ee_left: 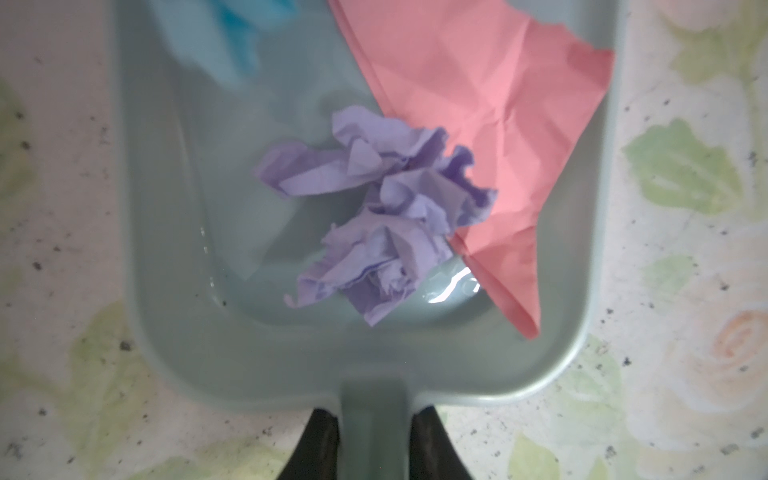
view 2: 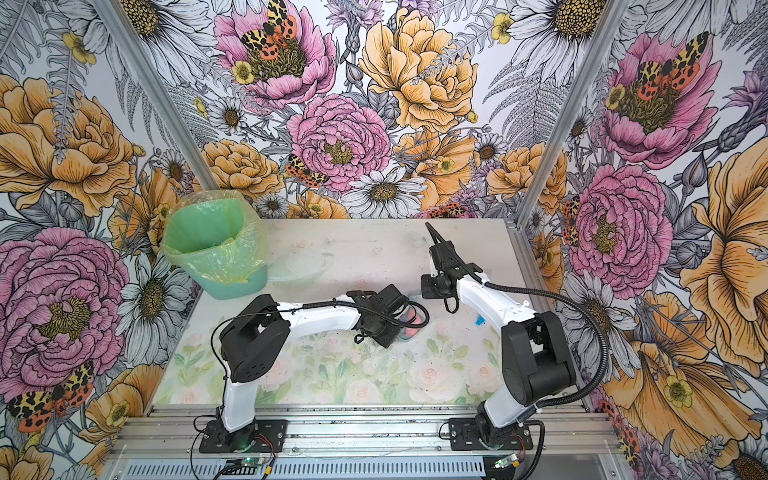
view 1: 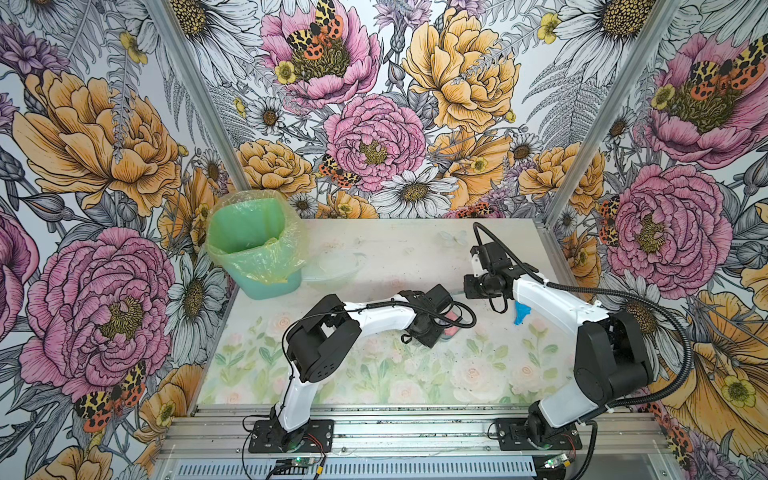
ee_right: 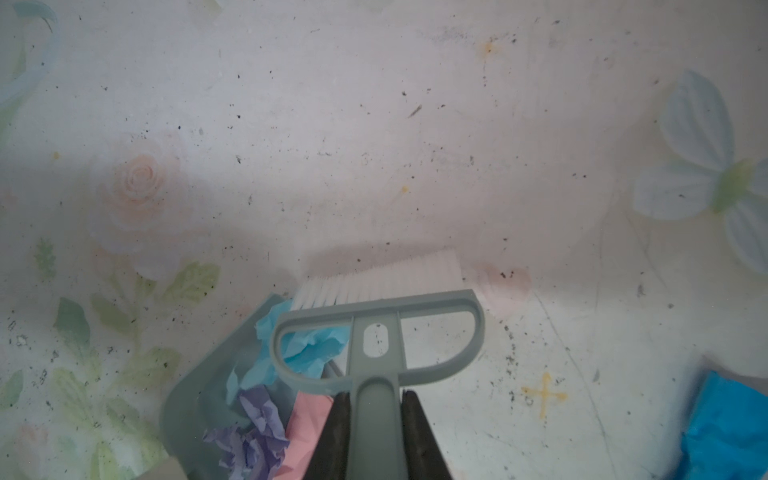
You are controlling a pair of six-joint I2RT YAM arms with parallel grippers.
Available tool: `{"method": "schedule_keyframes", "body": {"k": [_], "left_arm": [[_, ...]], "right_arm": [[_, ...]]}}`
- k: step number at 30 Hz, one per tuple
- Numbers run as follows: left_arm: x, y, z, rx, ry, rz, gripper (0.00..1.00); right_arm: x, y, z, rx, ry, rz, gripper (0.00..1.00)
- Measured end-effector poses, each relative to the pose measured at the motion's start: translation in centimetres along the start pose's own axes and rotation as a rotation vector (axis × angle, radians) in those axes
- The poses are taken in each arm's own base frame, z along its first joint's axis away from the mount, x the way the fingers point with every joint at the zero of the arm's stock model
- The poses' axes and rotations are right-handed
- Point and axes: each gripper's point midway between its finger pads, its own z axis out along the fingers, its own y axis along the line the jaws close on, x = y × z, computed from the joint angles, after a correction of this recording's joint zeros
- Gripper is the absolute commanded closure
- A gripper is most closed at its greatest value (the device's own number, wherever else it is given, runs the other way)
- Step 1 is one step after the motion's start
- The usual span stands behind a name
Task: Sweep away the paper scraps from the table
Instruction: 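Sweep the pale blue scrap into the dustpan with the right gripper's brush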
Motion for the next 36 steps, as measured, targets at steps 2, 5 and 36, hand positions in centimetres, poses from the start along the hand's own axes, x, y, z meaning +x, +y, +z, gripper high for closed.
{"method": "schedule_keyframes", "body": {"k": [2,5,36], "left_arm": [[0.0,0.0,0.0,0.000,0.000,0.000,1.00],[0.0,0.0,0.0,-0.001,0.000,0.000,1.00],[-1.7,1.2,-3.6,-0.037,-0.107,-0.032,1.00]], "right_arm": [[0.6,0.2,-0.3,-0.009,0.002,-0.010,1.00],[1.3,0.3,-0.7,-0.019,0.002,-0.011,1.00],[-2.9,-1.8,-4.9,-0.056,-0.144,0.137,1.00]]}}
